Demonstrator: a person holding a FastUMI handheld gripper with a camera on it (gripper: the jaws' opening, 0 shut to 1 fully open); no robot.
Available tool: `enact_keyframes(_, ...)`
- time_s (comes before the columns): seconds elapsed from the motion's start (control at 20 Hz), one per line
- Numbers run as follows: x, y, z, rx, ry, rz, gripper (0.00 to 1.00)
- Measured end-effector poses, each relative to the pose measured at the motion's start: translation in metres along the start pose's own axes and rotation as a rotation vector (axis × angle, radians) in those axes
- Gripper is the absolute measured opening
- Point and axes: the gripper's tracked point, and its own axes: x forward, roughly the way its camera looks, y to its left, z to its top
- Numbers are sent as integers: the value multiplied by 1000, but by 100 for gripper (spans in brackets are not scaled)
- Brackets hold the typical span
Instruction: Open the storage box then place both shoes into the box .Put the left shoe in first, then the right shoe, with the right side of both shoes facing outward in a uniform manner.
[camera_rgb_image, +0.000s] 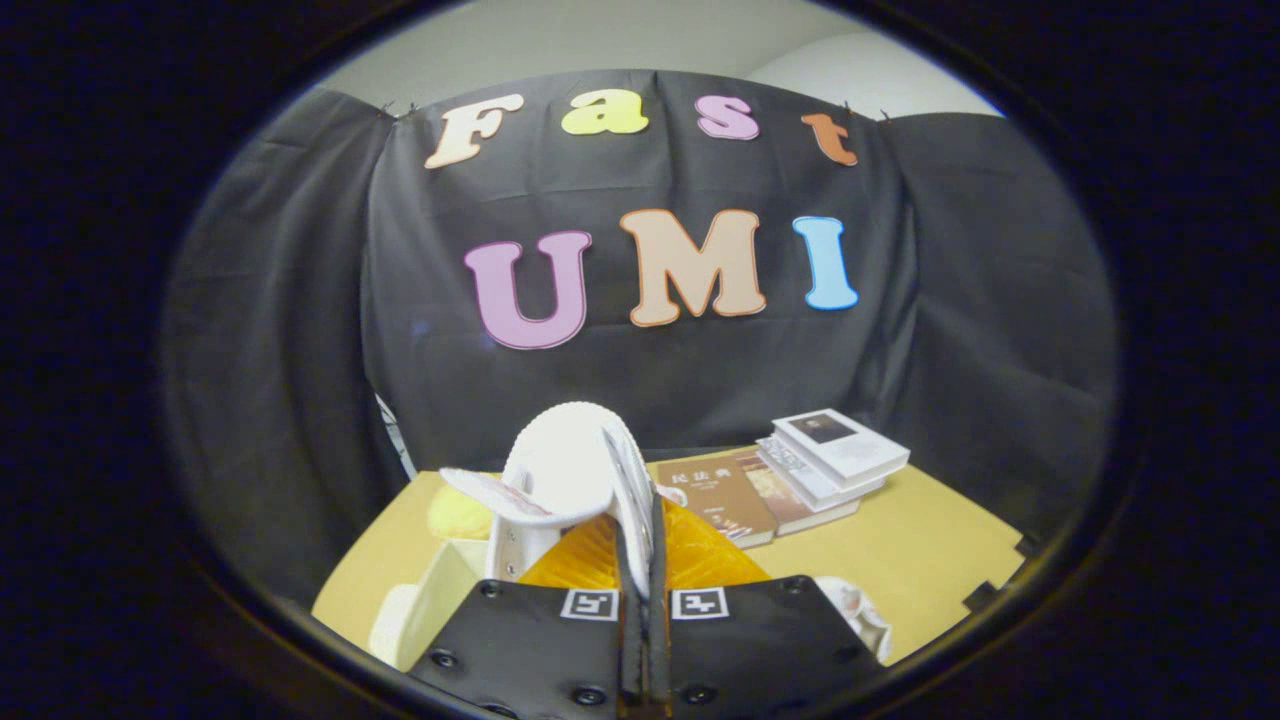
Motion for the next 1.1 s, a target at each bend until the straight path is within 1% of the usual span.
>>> enact_keyframes(0.1,4,19,-28,29,50,-18,5)
enact_keyframes(0.25,18,36,-72,-18,140,-60,5)
enact_keyframes(0.3,25,42,-90,-40,190,-60,5)
enact_keyframes(0.45,36,62,-134,-88,366,-24,6)
enact_keyframes(0.55,45,58,-136,-46,393,-34,6)
enact_keyframes(0.6,45,58,-141,-13,429,-33,6)
enact_keyframes(0.7,39,63,-145,15,453,-31,6)
enact_keyframes(0.9,22,69,-144,23,466,-31,6)
enact_keyframes(1.0,12,63,-156,31,525,-44,6)
enact_keyframes(1.1,10,56,-174,3,585,-75,6)
